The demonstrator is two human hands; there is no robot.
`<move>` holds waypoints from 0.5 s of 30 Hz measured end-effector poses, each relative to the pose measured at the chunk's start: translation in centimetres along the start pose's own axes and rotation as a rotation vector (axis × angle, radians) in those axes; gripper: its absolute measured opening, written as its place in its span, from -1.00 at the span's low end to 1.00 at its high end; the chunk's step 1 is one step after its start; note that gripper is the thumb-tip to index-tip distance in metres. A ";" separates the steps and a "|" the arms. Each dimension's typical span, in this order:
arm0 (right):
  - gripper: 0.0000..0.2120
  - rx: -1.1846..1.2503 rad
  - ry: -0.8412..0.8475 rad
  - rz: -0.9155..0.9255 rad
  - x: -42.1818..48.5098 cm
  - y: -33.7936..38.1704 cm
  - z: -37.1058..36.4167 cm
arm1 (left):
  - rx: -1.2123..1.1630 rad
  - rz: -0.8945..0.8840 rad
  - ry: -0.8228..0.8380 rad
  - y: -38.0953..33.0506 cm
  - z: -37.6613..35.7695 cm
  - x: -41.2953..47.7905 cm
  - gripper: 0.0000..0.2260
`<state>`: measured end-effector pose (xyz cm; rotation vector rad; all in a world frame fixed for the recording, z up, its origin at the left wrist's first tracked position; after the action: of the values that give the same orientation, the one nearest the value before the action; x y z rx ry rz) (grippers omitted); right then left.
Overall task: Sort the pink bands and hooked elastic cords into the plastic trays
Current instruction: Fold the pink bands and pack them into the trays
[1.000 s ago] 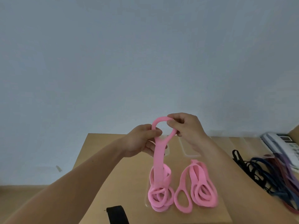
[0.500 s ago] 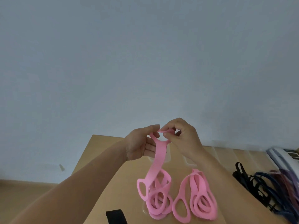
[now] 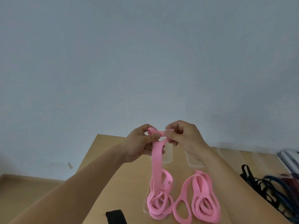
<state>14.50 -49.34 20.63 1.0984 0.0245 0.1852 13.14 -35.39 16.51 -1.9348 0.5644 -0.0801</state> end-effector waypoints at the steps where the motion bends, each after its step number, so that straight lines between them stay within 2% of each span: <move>1: -0.91 -0.100 -0.054 0.070 0.0 0.6 0.3 | -0.007 0.028 -0.013 0.3 0.0 0.1 -0.86; 3: -0.86 -0.283 -0.137 0.208 -0.4 2.2 0.3 | -0.013 0.093 -0.023 0.8 -0.3 0.2 -0.85; 9: -0.84 -0.535 -0.273 0.584 -2.6 4.9 0.1 | -0.138 0.284 0.003 1.1 -1.0 -0.1 -0.61; 13: -0.87 -0.637 -0.336 0.699 -3.7 5.3 -0.4 | -0.113 0.249 0.048 0.6 -1.5 -0.1 -0.75; 15: -0.86 -0.561 -0.334 0.671 -3.7 5.1 0.0 | -0.113 0.188 0.044 0.3 -1.4 0.0 -0.77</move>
<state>10.15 -47.70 24.87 0.5301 -0.6661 0.5686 12.64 -36.71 16.87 -1.9828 0.7925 0.0297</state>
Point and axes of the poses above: each hand's wrist, its own x-axis towards the middle knuckle, its own z-axis out of the back of the hand, y = z × x, the point moved 10 cm from there along x, towards the middle knuckle, and after that the axes turned 11 degrees about -x, right-handed, at the moved point
